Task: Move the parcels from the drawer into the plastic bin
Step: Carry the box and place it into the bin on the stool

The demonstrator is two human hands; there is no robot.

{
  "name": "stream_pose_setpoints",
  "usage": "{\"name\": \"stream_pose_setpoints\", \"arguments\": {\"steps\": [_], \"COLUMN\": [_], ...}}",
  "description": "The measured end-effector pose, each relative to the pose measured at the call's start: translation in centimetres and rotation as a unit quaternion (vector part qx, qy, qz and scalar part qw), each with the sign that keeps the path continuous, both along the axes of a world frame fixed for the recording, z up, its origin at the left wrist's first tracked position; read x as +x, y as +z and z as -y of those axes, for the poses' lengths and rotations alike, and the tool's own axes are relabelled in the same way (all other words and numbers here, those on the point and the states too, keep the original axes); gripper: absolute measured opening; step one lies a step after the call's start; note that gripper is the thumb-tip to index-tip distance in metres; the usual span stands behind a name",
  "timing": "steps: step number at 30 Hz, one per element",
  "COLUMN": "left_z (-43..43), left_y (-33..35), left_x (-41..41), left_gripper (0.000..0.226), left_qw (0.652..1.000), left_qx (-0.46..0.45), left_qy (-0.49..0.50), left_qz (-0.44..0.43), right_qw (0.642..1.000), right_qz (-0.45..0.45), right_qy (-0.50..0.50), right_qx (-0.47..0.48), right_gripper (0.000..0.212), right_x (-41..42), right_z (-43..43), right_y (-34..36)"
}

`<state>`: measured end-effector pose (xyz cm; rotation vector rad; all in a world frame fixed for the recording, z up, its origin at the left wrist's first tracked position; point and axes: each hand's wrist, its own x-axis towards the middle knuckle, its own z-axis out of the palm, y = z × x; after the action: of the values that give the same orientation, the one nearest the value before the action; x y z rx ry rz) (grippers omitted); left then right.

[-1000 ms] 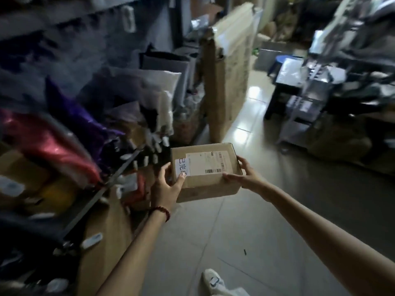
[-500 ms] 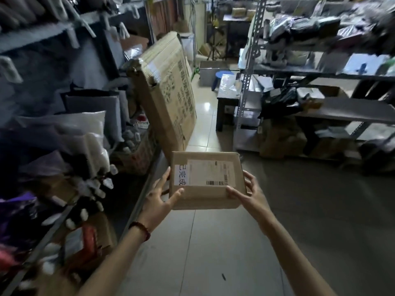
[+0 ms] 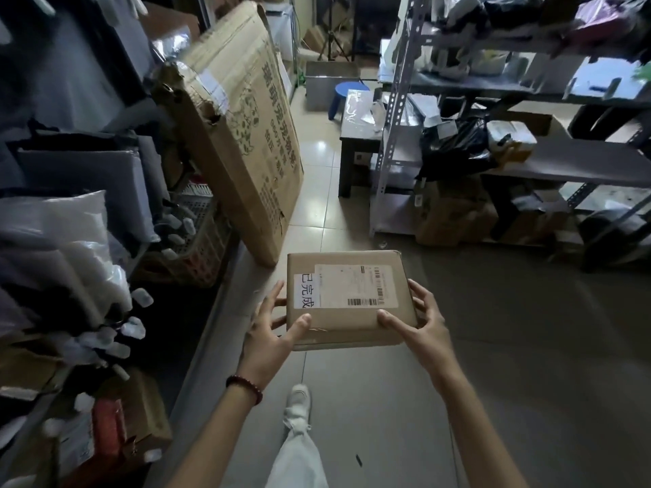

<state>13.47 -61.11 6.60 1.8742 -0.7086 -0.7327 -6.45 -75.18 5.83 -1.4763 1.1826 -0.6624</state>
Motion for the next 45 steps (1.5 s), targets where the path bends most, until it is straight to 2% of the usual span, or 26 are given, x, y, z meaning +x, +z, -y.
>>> {"name": "stream_pose_setpoints", "arguments": {"steps": [6,12,20,26,36,41,45], "left_z": [8.4,16.2,28.9,39.2,51.3,58.3,64.0], "left_y": [0.2,1.0,-0.3,0.6,2.3,1.6,1.5], "left_x": [9.2,16.5,21.4,24.7,31.4,37.9,43.9], "left_gripper": [0.058,0.063,0.072,0.072,0.091,0.094,0.093], "left_qw": [0.999,0.999,0.999,0.997,0.988,0.989,0.994], "left_qx": [-0.034,-0.028,0.004,-0.001,0.022,0.021,-0.002], "left_qy": [0.006,-0.01,0.014,0.033,0.076,0.05,0.045], "left_qz": [-0.022,0.015,0.045,0.064,0.129,0.135,0.099], "right_qw": [1.0,0.999,0.999,0.998,0.995,0.996,0.997], "right_qz": [-0.009,-0.015,-0.03,-0.02,0.0,0.004,0.007], "right_qy": [0.014,0.012,0.005,0.048,0.097,0.086,0.073], "right_qx": [-0.008,-0.029,-0.026,-0.023,-0.026,-0.027,-0.034], "right_gripper": [0.08,0.084,0.08,0.085,0.082,0.078,0.081], "right_x": [8.8,15.8,21.8,26.0,35.2,40.7,46.2], "right_z": [8.1,15.6,27.8,39.2,53.1,59.8,64.8], "right_y": [0.3,1.8,-0.2,0.1,1.3,1.2,1.9]}}
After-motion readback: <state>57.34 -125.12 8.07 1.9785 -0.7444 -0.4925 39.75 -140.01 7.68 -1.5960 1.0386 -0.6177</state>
